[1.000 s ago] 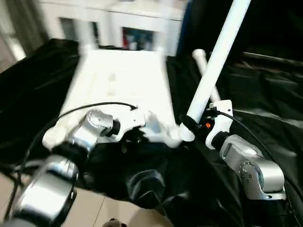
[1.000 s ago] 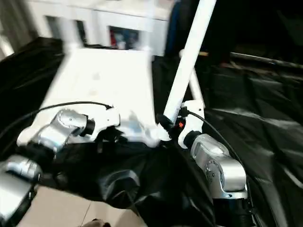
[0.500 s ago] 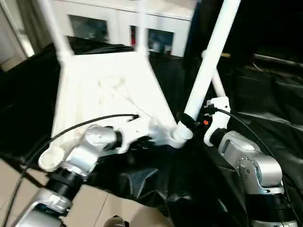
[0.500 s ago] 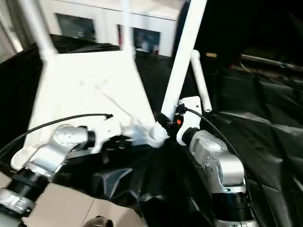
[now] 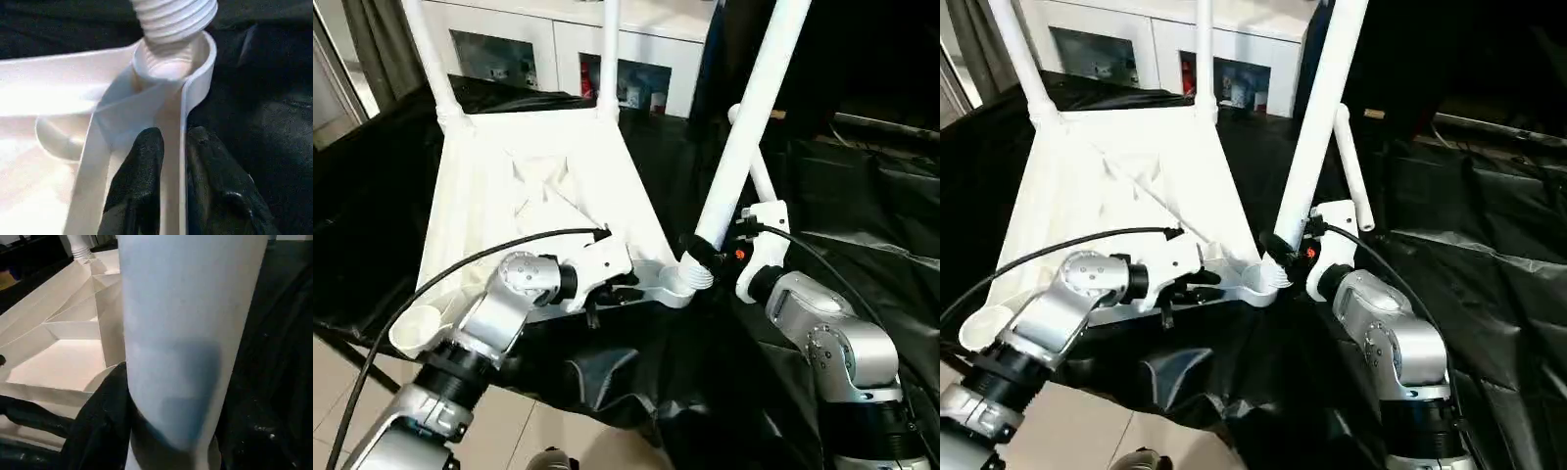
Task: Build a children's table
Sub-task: Rotate table base, then insert table leg to table base
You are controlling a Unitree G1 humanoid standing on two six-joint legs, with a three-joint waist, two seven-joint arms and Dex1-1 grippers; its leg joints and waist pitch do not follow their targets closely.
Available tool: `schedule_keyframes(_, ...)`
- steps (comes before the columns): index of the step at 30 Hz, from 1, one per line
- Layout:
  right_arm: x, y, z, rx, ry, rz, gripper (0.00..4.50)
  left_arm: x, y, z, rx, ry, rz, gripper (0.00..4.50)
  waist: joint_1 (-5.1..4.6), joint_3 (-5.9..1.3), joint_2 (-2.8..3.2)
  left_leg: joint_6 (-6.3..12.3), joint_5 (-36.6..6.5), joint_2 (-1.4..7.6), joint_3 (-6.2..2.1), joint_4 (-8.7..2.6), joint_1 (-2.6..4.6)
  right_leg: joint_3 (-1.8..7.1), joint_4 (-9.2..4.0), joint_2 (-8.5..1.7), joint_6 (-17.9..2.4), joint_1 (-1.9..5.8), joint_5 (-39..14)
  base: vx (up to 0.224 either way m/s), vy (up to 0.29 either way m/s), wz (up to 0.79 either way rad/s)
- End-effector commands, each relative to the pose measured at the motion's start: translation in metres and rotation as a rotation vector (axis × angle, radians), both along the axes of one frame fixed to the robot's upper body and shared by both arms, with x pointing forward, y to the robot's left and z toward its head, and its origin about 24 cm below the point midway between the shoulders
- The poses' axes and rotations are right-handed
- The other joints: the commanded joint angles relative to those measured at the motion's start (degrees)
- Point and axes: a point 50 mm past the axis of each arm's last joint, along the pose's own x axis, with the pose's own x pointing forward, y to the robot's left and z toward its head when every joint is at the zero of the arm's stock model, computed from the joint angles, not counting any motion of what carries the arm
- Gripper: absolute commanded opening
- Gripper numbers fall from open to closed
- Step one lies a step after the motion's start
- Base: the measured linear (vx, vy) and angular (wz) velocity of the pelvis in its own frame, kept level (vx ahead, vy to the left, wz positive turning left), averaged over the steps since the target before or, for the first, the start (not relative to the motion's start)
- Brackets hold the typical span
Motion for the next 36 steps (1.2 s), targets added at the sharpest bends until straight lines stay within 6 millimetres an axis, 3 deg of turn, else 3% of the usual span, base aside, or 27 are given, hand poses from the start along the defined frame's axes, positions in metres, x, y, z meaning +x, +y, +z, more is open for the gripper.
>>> schedule_keyframes(1,-0.001,-0.002,0.005,0.002,-0.018,-0.005,1.89,0.002,0.000,0.003,0.010,-0.001,0.003,1.06,-0.25,-3.98,0.01,-1.62,-11.41,3.17,-1.19,-4.13,1.39,3.32,-4.78,-5.44,-9.03,2.10,-7.58,0.000,0.000,0.00)
schedule_keyframes(9,-0.001,-0.001,0.005,0.002,-0.016,-0.001,1.89,-0.005,0.004,-0.001,0.026,0.055,-0.016,1.06,-0.67,-3.93,-0.11,-1.48,-11.17,3.19,-1.23,-4.18,1.33,3.31,-4.71,-5.44,-9.19,2.11,-7.61,0.000,0.000,0.00)
schedule_keyframes(11,0.000,-0.001,0.005,0.002,-0.016,0.001,1.89,-0.005,0.004,-0.001,0.029,0.055,-0.015,0.71,-0.78,-3.89,-0.06,-1.33,-11.23,3.16,-1.20,-4.17,1.33,3.30,-4.77,-5.42,-9.32,2.09,-7.77,0.000,0.000,0.00)
schedule_keyframes(14,0.001,0.001,0.006,0.004,-0.018,0.007,1.89,-0.005,0.004,-0.002,0.029,0.055,-0.007,0.66,-0.96,-3.83,-0.26,-1.12,-11.29,3.13,-1.18,-4.17,1.27,3.30,-4.89,-5.48,-9.20,2.14,-8.81,0.000,0.000,0.00)
schedule_keyframes(17,0.002,0.002,0.006,0.003,-0.019,0.013,1.89,-0.004,0.005,0.000,0.021,0.051,0.006,0.27,-1.01,-3.77,-0.34,-1.05,-11.39,3.14,-1.18,-4.19,1.32,3.30,-4.93,-5.45,-9.02,2.07,-9.56,0.000,0.000,0.00)
schedule_keyframes(21,0.001,0.003,0.005,-0.002,-0.015,0.027,1.89,-0.005,0.005,0.001,0.019,0.050,0.001,0.04,-1.11,-3.86,-0.42,-0.67,-9.92,3.14,-1.15,-4.12,1.19,3.28,-4.69,-5.39,-9.28,2.17,-7.31,0.000,0.000,0.00)
schedule_keyframes(23,0.001,0.003,0.004,-0.006,-0.010,0.034,1.89,-0.006,0.006,0.001,0.016,0.053,-0.003,0.04,-1.22,-3.86,-0.63,-0.42,-9.44,3.10,-1.09,-4.09,1.16,3.26,-4.65,-5.36,-9.47,2.22,-6.51,0.000,0.000,0.00)
schedule_keyframes(29,0.001,0.008,0.002,-0.018,-0.002,0.084,1.89,-0.008,0.006,-0.001,0.002,0.065,-0.002,0.00,-1.25,-3.87,-0.49,-0.07,-9.20,3.13,-1.06,-4.04,1.23,3.24,-4.65,-5.37,-9.74,2.25,-6.52,0.000,0.000,0.00)
schedule_keyframes(32,0.003,0.015,0.001,-0.027,0.001,0.136,1.89,-0.010,0.006,-0.003,-0.012,0.067,-0.006,0.00,-1.31,-3.99,-0.84,0.00,-9.07,3.14,-1.03,-4.03,1.21,3.21,-4.66,-5.35,-9.85,2.33,-6.52,0.000,0.000,0.00)
schedule_keyframes(36,0.005,0.022,-0.001,-0.052,0.009,0.190,1.89,-0.010,0.006,-0.004,-0.007,0.062,-0.004,0.00,-1.29,-4.05,-0.73,-0.11,-8.41,3.20,-1.02,-3.98,1.20,3.23,-4.48,-5.34,-10.06,2.28,-5.45,0.000,0.000,0.00)
